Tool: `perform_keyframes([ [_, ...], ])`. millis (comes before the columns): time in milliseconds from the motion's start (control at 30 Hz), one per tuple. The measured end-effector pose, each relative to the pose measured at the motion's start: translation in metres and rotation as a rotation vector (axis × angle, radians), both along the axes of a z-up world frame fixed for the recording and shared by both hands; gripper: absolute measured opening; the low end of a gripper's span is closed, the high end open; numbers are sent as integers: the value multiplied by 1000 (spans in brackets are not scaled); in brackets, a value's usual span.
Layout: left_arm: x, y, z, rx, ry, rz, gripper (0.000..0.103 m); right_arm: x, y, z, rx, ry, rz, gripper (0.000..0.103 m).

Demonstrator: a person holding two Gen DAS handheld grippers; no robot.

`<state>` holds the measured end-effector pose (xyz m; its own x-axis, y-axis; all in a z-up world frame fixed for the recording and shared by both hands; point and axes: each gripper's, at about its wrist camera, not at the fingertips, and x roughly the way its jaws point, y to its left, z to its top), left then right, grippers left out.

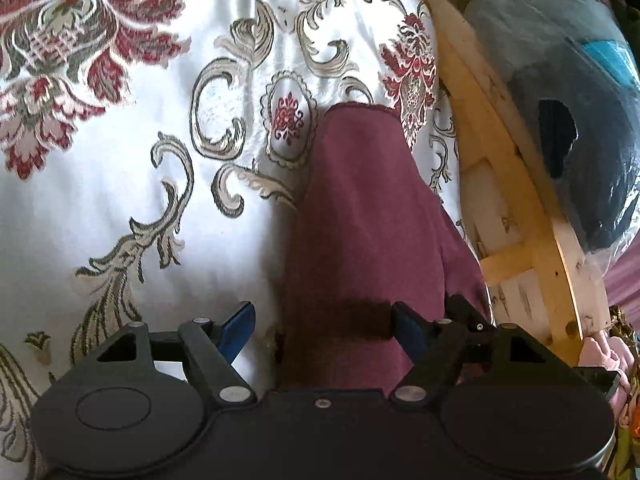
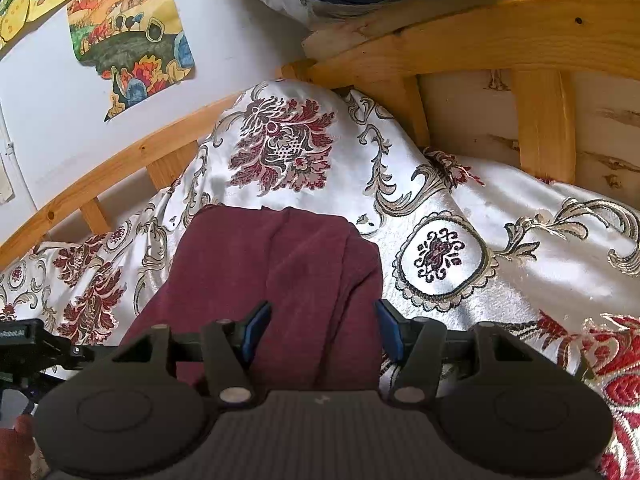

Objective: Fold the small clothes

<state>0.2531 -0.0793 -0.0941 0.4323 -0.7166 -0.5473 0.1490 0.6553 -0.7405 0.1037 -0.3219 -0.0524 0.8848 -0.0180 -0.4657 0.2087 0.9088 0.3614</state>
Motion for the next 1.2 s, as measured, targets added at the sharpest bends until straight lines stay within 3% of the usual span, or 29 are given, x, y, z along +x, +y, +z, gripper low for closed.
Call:
perform_keyframes([
  [167,4,1,-7,-16,28,12,71,2,2,1,-15,8,26,71],
  [233,6,-2,-7,-9,25,4,64,4,6,1,-42,22,33,73],
  [333,6,-5,-7,-12,25,-19,50,4,6,1,-43,26,31,71],
  [500,6,-13,-3,29,6,-31,48,3,6,2,-53,34,29,65],
  [867,-4,-39,24,252,-48,-22,38,0,11,2,-64,10,22,52],
  [1000,-13,-51,39,350,-104,-33,36,-5,19,4,-87,-13,19,39],
  [1200,-24,-53,58,412,-193,-46,33,-16,38,11,-163,-84,5,32],
])
